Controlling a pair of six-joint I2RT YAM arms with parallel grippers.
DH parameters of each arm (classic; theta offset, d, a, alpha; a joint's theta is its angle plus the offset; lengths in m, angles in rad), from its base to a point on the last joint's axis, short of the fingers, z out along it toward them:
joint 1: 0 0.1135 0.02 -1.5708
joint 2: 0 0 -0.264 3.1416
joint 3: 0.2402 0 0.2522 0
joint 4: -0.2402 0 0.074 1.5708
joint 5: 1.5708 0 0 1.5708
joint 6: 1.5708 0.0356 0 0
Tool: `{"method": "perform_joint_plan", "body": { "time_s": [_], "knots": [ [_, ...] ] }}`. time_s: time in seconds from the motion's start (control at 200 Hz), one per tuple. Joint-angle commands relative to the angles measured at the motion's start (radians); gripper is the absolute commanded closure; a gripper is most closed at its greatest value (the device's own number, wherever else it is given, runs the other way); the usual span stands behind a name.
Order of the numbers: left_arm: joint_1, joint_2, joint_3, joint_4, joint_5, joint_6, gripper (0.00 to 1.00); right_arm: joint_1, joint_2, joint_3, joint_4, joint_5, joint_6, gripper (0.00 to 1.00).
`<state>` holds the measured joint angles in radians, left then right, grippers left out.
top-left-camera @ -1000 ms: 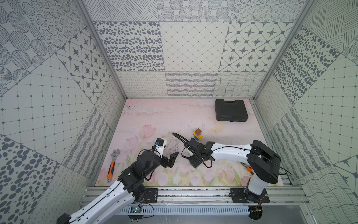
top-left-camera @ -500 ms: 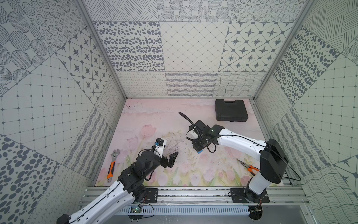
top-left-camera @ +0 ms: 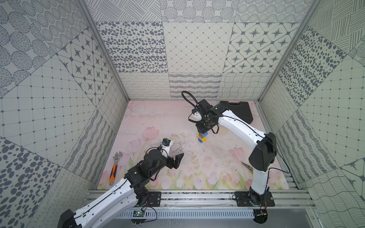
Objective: Assemble the letter f with lego
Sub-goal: Assemble the lego brick at the center of the board.
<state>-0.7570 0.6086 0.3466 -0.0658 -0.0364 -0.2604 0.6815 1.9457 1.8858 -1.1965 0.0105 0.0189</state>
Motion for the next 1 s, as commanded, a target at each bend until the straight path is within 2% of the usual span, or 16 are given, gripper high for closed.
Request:
{"method": "perform_joint_plan", "body": {
  "time_s": [0.0,0.295,0.675,0.995],
  "knots": [
    [0.001,0.023,0.016,0.075,0.006,0.017,0.01,-0.018,0.006,0.031,-0.050,0.025,-0.077,0.67],
    [0.003,0.014,0.001,0.058,-0.018,0.039,0.01,-0.055,-0.001,-0.025,0.019,-0.044,-0.151,0.65],
    [0.008,0.018,-0.008,0.069,-0.014,0.036,0.01,-0.057,0.017,-0.065,0.067,-0.100,-0.152,0.65],
    [0.011,0.021,-0.010,0.070,-0.010,0.031,0.01,-0.059,0.030,-0.091,0.087,-0.089,-0.157,0.65]
  ]
}}
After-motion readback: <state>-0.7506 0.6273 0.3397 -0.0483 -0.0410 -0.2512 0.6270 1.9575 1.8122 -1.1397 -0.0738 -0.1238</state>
